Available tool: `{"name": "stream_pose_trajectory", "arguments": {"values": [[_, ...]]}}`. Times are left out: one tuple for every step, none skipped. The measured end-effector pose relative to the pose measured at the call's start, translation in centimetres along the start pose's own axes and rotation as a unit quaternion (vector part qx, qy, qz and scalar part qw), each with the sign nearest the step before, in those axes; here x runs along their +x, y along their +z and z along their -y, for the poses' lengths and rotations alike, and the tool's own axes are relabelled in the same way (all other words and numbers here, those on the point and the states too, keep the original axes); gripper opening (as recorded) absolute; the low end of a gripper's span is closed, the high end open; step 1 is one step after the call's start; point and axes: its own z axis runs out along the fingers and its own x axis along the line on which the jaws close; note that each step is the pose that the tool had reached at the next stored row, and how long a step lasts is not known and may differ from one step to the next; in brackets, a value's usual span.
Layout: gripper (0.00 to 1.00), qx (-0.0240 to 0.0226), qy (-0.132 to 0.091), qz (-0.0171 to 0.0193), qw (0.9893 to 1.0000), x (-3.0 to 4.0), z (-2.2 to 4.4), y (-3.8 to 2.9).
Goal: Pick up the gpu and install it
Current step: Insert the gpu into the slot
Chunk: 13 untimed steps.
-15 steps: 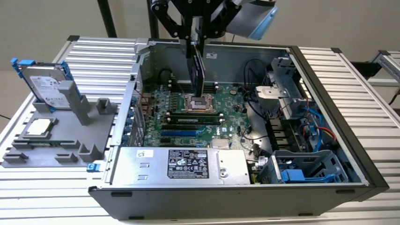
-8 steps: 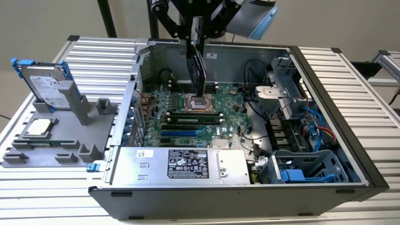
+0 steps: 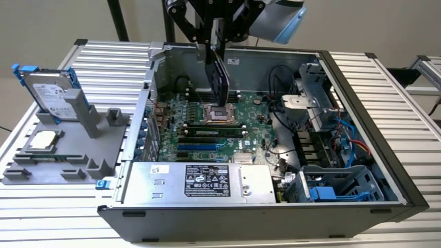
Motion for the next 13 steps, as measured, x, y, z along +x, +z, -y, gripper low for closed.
{"name": "stream_pose_trajectory", "arguments": {"values": [[0.00,-0.0001,-0.003,-0.0001,1.0000,0.00,0.00,0.00],[0.00,-0.0001,-0.006,-0.0003,1.0000,0.00,0.00,0.00],[0.00,-0.0002,-0.009,-0.0004,1.0000,0.00,0.00,0.00],[0.00,-0.0002,-0.012,-0.0006,0.9999,0.00,0.00,-0.01],[0.00,-0.0003,-0.015,-0.0007,0.9999,0.00,0.00,-0.01],[0.00,-0.0003,-0.018,-0.0008,0.9998,0.00,0.00,-0.01],[0.00,-0.0004,-0.021,-0.0009,0.9998,0.00,0.00,0.00],[0.00,-0.0004,-0.024,-0.0010,0.9997,0.00,0.00,-0.01],[0.00,-0.0005,-0.027,-0.0011,0.9996,0.00,0.00,0.00],[0.00,-0.0005,-0.030,-0.0012,0.9995,0.00,0.00,-0.01],[0.00,-0.0006,-0.033,-0.0014,0.9995,0.00,0.00,0.00],[0.00,-0.0007,-0.036,-0.0015,0.9994,0.00,0.00,0.00],[0.00,-0.0008,-0.039,-0.0015,0.9992,0.00,0.00,0.00]]}}
